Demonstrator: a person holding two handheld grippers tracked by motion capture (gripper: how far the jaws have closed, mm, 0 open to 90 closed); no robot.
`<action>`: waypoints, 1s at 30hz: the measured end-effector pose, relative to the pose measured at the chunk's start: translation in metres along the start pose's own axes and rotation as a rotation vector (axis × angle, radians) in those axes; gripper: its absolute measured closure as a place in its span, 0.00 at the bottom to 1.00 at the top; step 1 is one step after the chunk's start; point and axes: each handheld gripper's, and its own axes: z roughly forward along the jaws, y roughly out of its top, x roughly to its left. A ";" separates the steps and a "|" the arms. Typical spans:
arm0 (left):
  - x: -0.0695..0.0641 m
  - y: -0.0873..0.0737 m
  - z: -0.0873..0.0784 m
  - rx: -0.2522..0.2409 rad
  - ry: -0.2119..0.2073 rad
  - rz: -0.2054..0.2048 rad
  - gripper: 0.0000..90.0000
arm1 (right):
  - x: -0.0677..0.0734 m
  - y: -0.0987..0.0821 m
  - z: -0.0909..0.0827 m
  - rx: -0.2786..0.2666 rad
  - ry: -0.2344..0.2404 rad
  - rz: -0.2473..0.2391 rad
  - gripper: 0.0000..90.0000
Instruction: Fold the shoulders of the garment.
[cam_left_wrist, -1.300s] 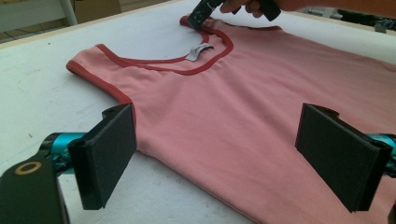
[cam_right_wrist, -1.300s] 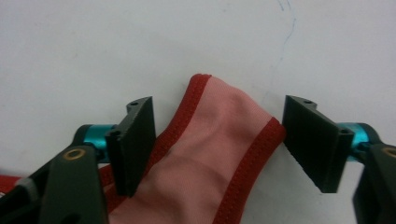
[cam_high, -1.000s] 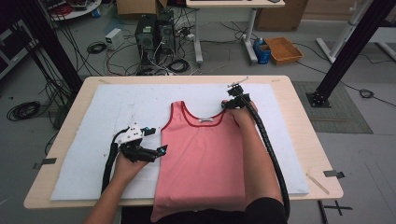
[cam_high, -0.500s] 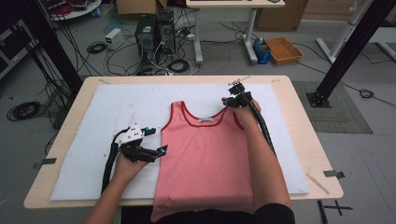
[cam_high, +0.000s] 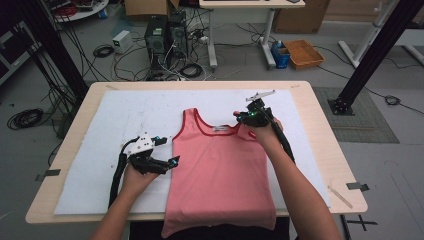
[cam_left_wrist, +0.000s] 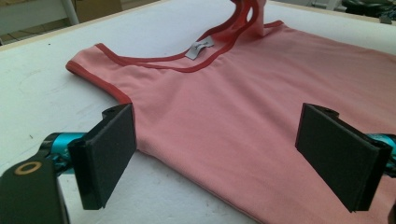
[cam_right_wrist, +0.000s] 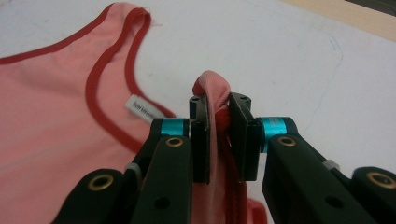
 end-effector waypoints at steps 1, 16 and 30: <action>0.000 0.000 0.000 0.000 0.000 0.000 0.14 | 0.000 0.000 0.000 0.000 0.000 0.000 0.88; -0.003 0.000 0.000 -0.001 0.012 0.017 0.14 | 0.046 -0.080 -0.037 -0.037 0.101 -0.006 0.71; -0.004 0.000 0.001 0.005 0.017 0.027 0.14 | 0.047 -0.070 -0.065 -0.149 0.141 -0.018 0.58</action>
